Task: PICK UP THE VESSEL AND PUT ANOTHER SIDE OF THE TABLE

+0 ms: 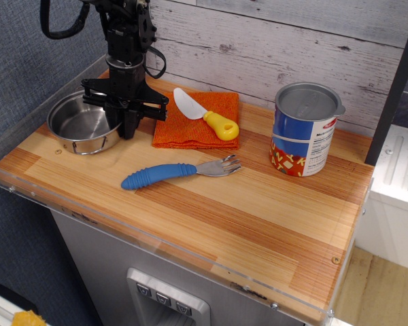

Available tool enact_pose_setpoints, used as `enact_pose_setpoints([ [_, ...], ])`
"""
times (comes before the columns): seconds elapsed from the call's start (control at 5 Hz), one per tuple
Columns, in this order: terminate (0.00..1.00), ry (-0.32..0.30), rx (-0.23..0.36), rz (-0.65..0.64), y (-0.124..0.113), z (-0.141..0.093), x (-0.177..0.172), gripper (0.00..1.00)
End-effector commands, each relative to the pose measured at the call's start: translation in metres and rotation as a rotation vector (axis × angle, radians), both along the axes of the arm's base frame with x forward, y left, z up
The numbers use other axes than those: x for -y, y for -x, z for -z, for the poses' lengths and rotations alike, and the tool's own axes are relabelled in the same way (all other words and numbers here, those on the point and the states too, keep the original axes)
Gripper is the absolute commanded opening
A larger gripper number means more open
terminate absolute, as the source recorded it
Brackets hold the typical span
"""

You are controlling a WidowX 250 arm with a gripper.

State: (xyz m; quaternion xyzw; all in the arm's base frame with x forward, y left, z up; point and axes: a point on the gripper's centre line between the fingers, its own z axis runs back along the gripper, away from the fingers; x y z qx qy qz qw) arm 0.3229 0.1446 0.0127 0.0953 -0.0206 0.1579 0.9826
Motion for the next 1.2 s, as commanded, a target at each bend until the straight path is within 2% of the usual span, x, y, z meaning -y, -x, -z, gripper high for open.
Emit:
enact_pose_setpoints([
  [0.0,0.00,-0.026,0.077,0.000,-0.012,-0.040,-0.010,1.00],
  [0.2,0.00,-0.058,0.112,-0.011,-0.016,-0.053,-0.009,1.00],
  [0.4,0.00,-0.034,0.143,-0.013,-0.012,-0.070,-0.010,1.00],
  [0.6,0.00,-0.014,0.129,0.007,-0.001,-0.084,-0.011,1.00],
  [0.8,0.00,-0.019,0.111,0.018,0.023,-0.101,-0.015,1.00],
  [1.0,0.00,-0.008,0.104,-0.022,0.046,-0.110,-0.023,1.00],
])
